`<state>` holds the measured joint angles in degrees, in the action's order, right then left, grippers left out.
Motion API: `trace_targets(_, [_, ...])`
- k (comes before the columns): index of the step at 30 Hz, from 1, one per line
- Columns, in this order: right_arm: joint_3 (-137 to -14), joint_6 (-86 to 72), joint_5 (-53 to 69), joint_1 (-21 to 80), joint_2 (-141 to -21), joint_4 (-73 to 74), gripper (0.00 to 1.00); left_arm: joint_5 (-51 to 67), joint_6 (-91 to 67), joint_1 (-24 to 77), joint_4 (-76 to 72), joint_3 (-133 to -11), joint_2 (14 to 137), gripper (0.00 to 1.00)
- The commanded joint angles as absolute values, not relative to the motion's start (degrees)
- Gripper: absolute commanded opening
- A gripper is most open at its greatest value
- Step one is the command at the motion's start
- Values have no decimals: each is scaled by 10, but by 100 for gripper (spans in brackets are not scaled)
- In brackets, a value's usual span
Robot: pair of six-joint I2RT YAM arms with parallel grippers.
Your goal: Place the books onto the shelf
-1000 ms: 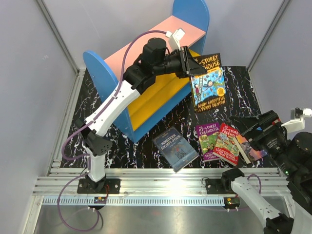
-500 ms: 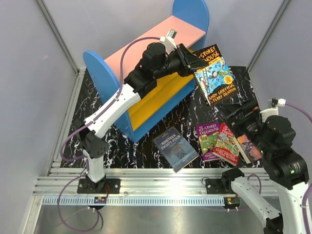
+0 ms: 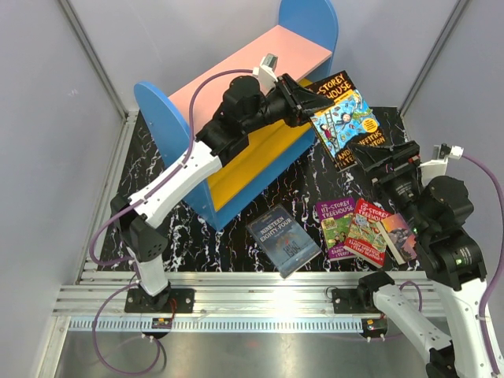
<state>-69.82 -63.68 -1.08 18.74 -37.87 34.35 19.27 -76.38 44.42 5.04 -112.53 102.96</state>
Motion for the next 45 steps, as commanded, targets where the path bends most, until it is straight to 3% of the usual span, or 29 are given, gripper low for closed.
trace_targets(1, [-705, -654, -25, 190, -391, 286, 100, 190, -817, 448, -51, -1122, 990, 0])
trace_targets(4, [-723, -645, -36, 190, -403, 283, 97, 192, -839, 448, -78, -1093, 982, 0])
trace_targets(7, [-744, -629, -50, 190, -413, 289, 83, 194, -840, 451, -81, -1074, 970, 0])
trace_targets(9, [-759, -623, -54, 190, -419, 290, 64, 193, -843, 453, -84, -1062, 962, 0])
trace_targets(11, [-770, -615, -60, 190, -427, 294, 33, 191, -836, 456, -79, -1059, 954, 0])
trace_targets(14, [-808, -599, -71, 190, -459, 310, 3, 198, -825, 459, -72, -1068, 952, 0])
trace_targets(15, [-830, -585, -72, 190, -467, 315, 0, 201, -815, 460, -63, -1072, 952, 0])
trace_targets(18, [-886, -565, -77, 190, -503, 331, 0, 213, -776, 461, -16, -1106, 953, 0])
trace_targets(19, [-900, -547, -76, 190, -511, 332, 0, 218, -762, 461, -2, -1118, 954, 8])
trace_targets(21, [-944, -525, -77, 190, -541, 339, 0, 226, -713, 461, 56, -1155, 951, 36])
trace_targets(22, [-959, -516, -78, 190, -551, 338, 0, 226, -697, 461, 78, -1163, 949, 56])
trace_targets(25, [-1014, -496, -83, 189, -591, 332, 0, 208, -643, 461, 148, -1172, 922, 81])
trace_targets(26, [-1031, -496, -89, 189, -616, 330, 0, 198, -629, 460, 168, -1172, 914, 99])
trace_targets(35, [-1365, -507, 35, 157, -886, 352, 0, 116, -541, 461, 272, -1123, 813, 99])
trace_targets(39, [-1310, -600, 149, 87, -918, 259, 0, 80, -503, 462, 328, -1101, 769, 99])
trace_targets(42, [-1229, -731, 292, 24, -966, 68, 0, 57, -491, 461, 351, -1069, 734, 99])
trace_targets(45, [-1317, -778, 373, 7, -1080, 30, 0, 39, -493, 464, 353, -1033, 700, 99])
